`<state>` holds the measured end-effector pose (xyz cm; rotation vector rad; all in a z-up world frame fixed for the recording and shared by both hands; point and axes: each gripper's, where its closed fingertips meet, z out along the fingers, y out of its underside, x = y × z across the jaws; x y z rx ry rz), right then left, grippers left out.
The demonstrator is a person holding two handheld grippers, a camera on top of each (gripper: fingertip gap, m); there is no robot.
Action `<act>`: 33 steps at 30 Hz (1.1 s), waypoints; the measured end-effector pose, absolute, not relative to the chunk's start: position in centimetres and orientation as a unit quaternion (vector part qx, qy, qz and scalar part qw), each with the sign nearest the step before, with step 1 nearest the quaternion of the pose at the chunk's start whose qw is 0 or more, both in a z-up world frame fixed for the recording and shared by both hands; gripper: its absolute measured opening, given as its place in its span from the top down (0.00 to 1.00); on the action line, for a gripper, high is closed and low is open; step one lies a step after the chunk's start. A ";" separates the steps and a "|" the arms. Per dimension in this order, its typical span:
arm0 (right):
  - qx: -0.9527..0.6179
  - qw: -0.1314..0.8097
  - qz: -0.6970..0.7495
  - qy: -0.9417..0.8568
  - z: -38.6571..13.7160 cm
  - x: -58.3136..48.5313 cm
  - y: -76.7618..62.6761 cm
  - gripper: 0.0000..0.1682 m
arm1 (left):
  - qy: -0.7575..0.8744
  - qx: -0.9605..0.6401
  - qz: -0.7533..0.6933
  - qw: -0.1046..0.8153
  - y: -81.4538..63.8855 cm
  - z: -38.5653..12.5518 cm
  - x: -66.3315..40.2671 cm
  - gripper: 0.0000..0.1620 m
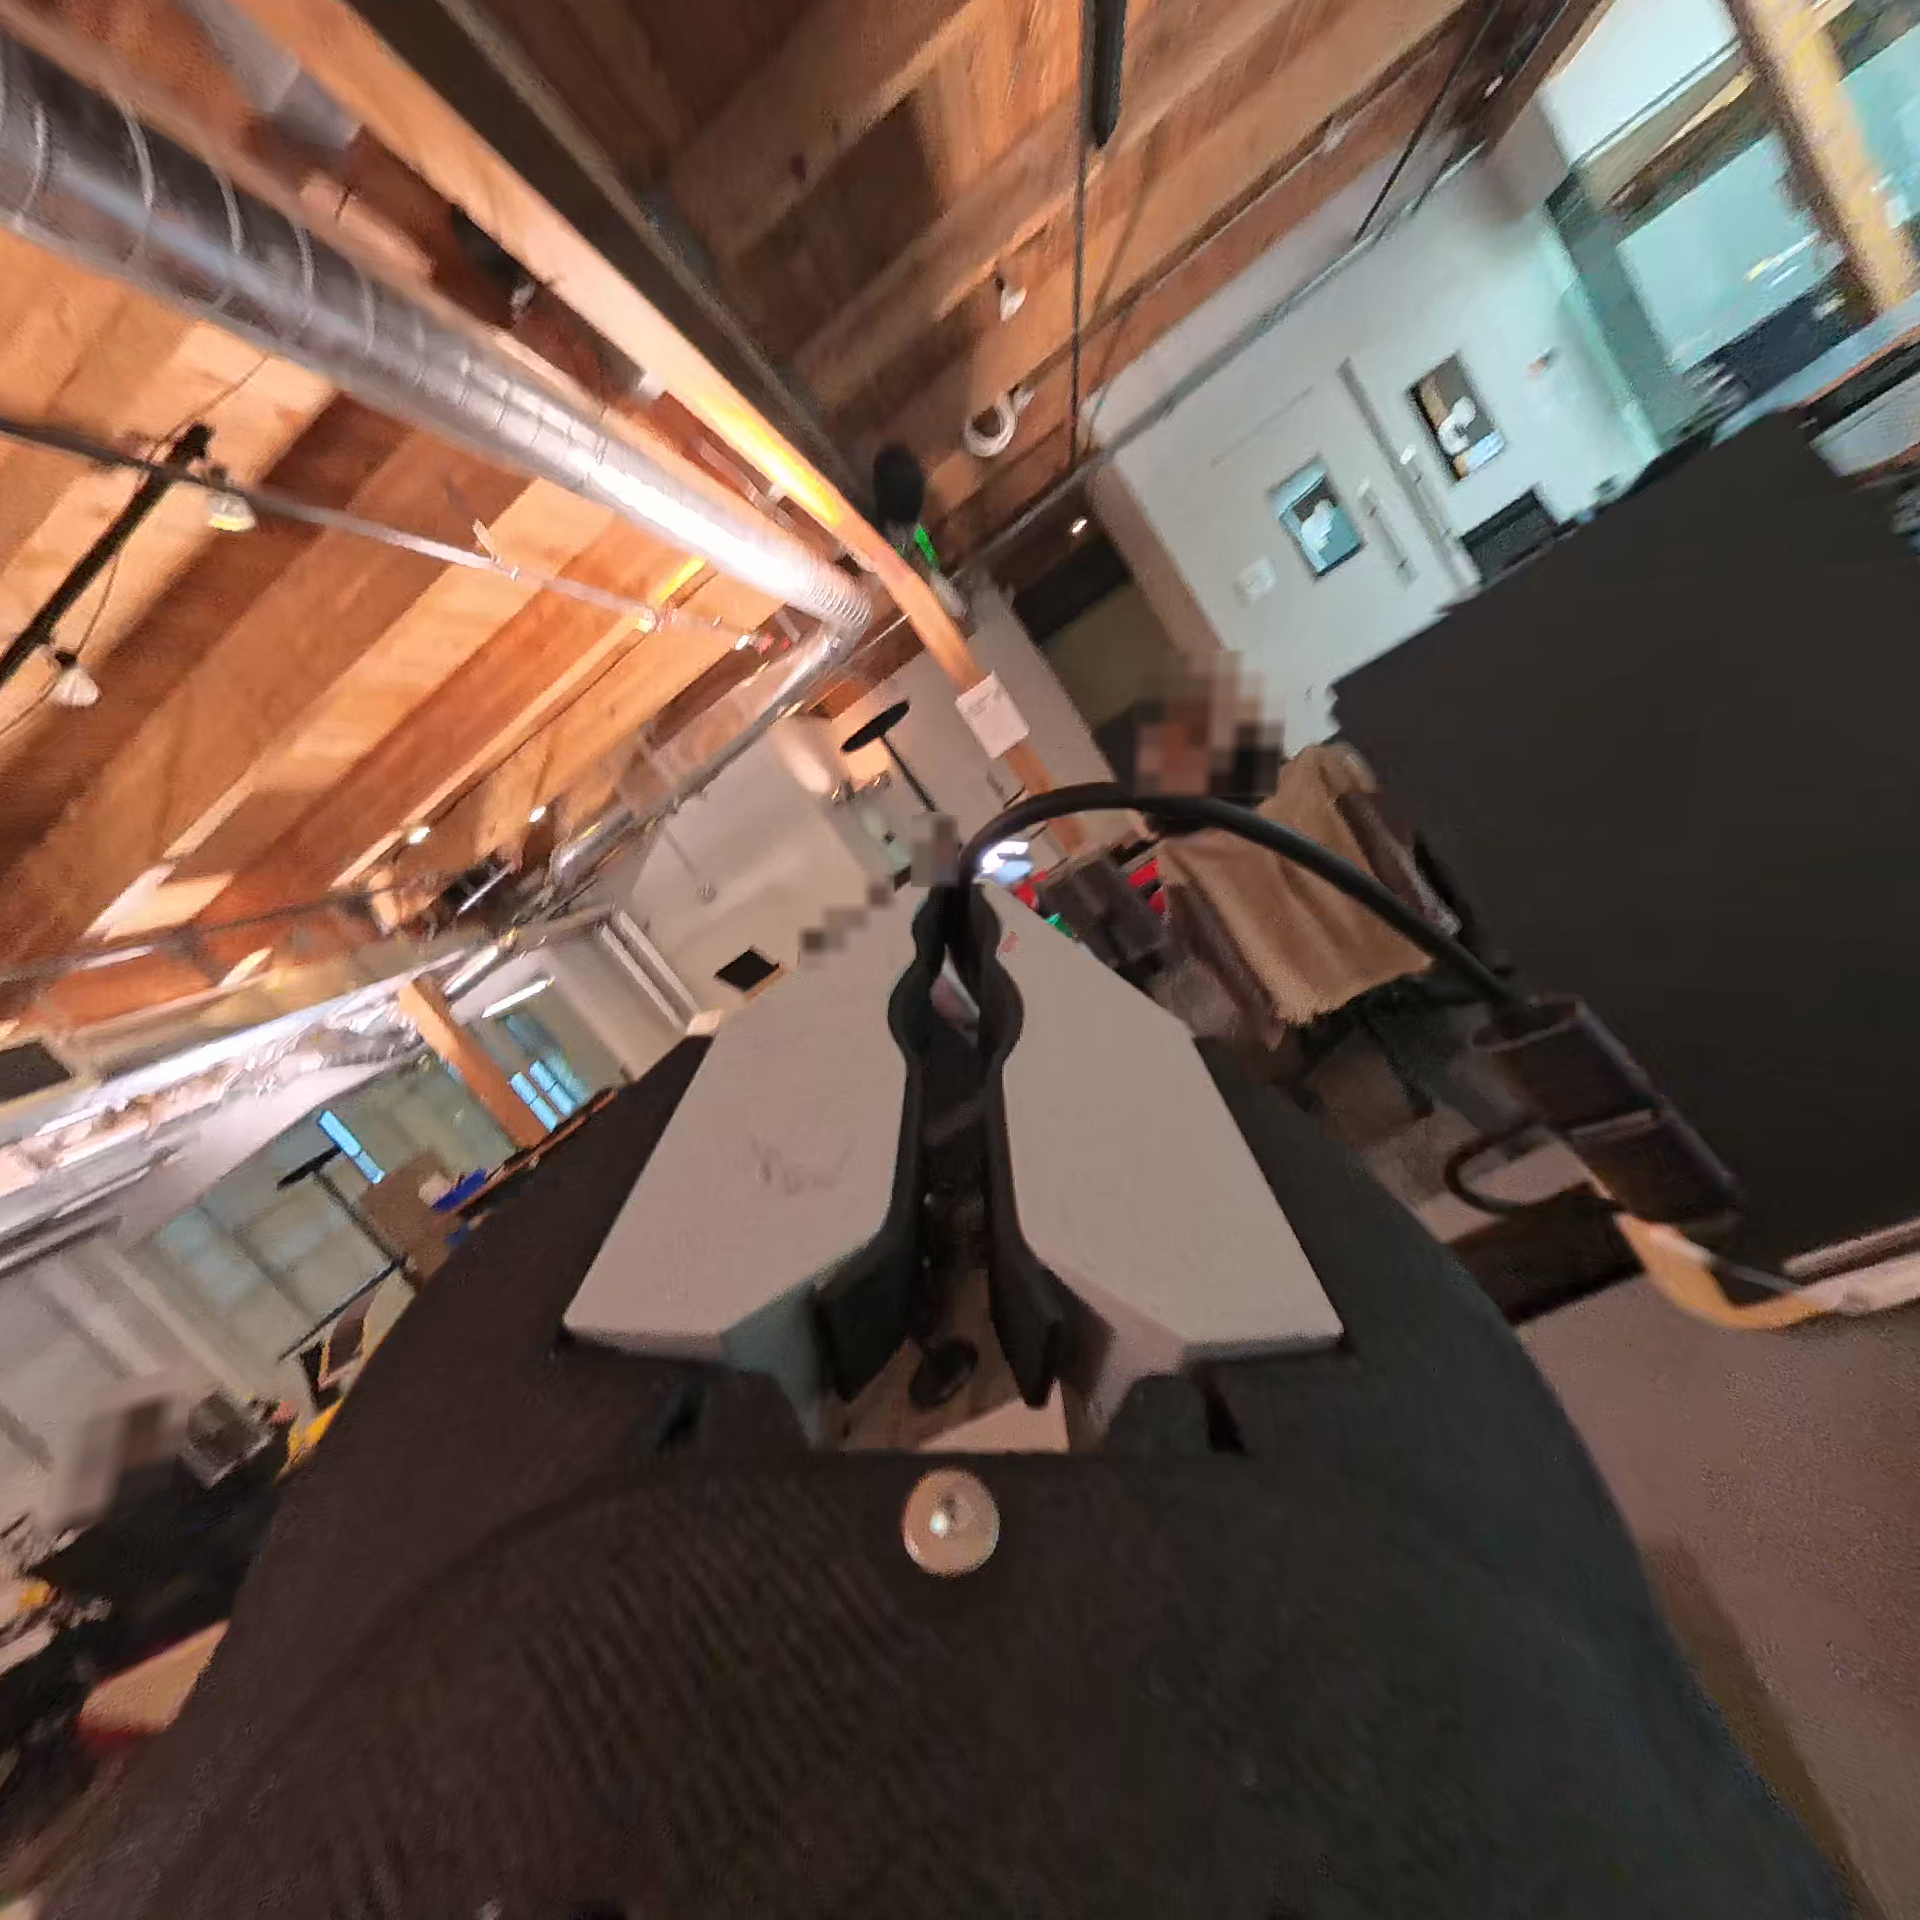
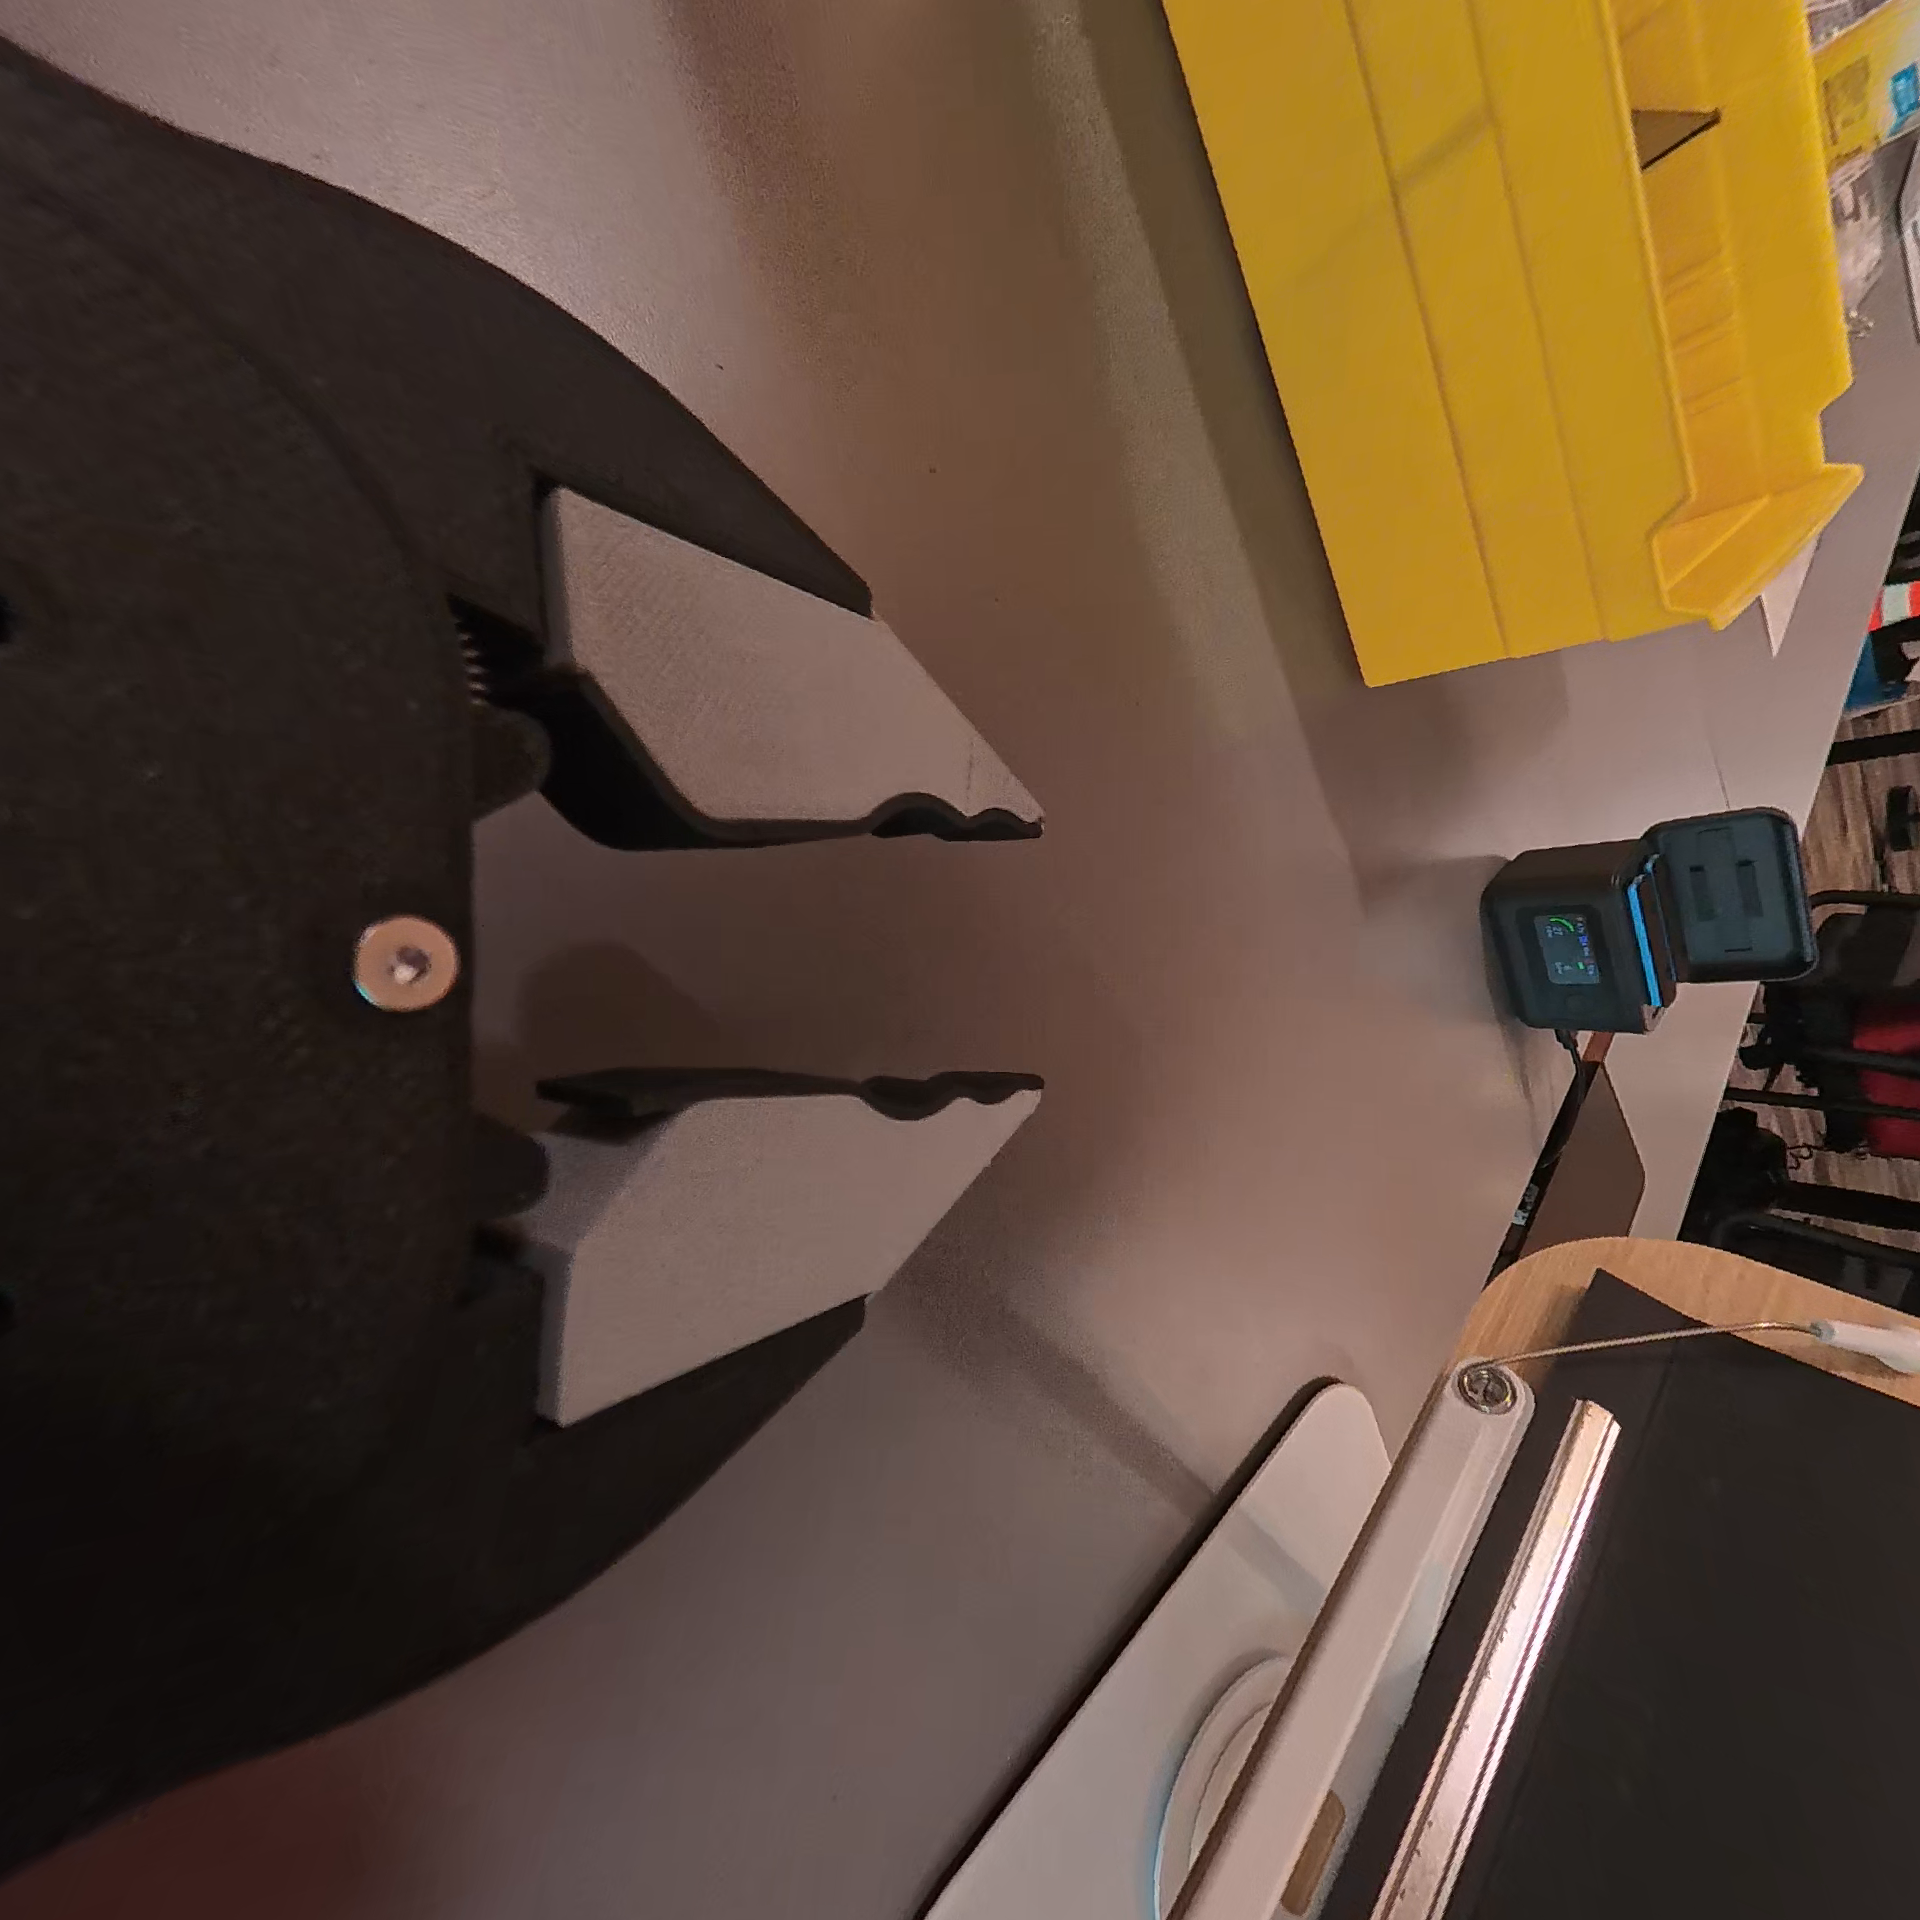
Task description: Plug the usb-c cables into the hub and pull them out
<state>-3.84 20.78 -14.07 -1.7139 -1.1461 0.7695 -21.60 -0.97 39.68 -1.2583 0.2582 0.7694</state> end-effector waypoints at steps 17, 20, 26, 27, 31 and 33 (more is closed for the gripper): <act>-0.671 0.503 0.338 -0.427 -10.7 -2.9 21.2 0.73 | 0.285 -0.703 0.178 0.627 12.6 27.0 -7.4 0.99; -0.662 0.527 0.353 -0.399 -9.2 -2.1 21.7 0.73 | 0.305 -0.751 0.131 0.571 15.3 15.7 -6.2 0.99; -0.632 0.576 0.395 -0.336 -5.7 0.2 22.6 0.71 | 0.297 -0.791 0.139 0.516 19.0 -1.1 -6.1 1.00; -0.626 0.585 0.398 -0.328 -5.1 0.6 22.7 0.71 | 0.299 -0.791 0.145 0.514 19.3 -2.8 -5.9 1.00; -0.602 0.592 0.420 -0.332 -4.1 0.9 22.0 0.68 | 0.315 -0.780 0.136 0.523 20.8 -7.1 -4.1 0.99; -0.603 0.583 0.426 -0.340 -4.4 0.5 21.8 0.67 | 0.325 -0.765 0.106 0.546 21.4 -7.4 -2.7 1.00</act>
